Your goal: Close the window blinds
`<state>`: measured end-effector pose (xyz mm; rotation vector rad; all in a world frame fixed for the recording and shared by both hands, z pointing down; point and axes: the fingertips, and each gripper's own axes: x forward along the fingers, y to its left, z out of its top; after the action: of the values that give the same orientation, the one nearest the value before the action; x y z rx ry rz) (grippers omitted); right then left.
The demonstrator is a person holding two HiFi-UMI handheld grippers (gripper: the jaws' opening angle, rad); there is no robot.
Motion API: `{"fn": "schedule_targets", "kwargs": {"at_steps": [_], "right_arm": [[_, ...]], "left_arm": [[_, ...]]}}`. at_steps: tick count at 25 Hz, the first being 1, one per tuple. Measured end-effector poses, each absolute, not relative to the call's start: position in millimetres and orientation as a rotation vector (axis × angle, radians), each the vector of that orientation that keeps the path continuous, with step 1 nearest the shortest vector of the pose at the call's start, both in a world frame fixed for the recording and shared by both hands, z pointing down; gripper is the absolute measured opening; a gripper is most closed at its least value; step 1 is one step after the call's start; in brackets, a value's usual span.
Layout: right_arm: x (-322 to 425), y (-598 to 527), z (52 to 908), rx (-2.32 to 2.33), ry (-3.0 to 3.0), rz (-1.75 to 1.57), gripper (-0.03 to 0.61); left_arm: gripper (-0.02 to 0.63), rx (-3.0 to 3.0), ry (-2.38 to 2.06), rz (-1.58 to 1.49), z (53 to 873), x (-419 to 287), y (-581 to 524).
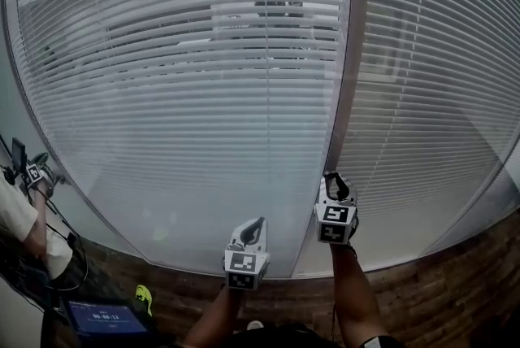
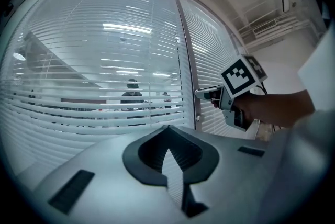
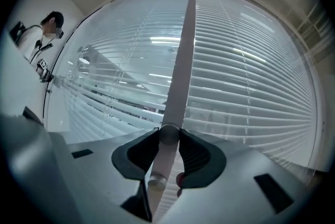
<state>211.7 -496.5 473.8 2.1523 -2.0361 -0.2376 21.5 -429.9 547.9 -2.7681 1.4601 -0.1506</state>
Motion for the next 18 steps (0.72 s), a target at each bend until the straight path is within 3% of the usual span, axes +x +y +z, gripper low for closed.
{"fn": "schedule_targets", "kwargs": {"at_steps": [8,18], "right_arm": [[207,-500,477,1.702,-1.603,-0.83,0.126],[200,-498,486,1.277,-1.24,-1.167,0.126]], "left_arm": [[-0.008,-2.724,1.451,-0.135,533,25,-434],[-0.008,-2.702,1.459,-0.106,520,13,-436]]}}
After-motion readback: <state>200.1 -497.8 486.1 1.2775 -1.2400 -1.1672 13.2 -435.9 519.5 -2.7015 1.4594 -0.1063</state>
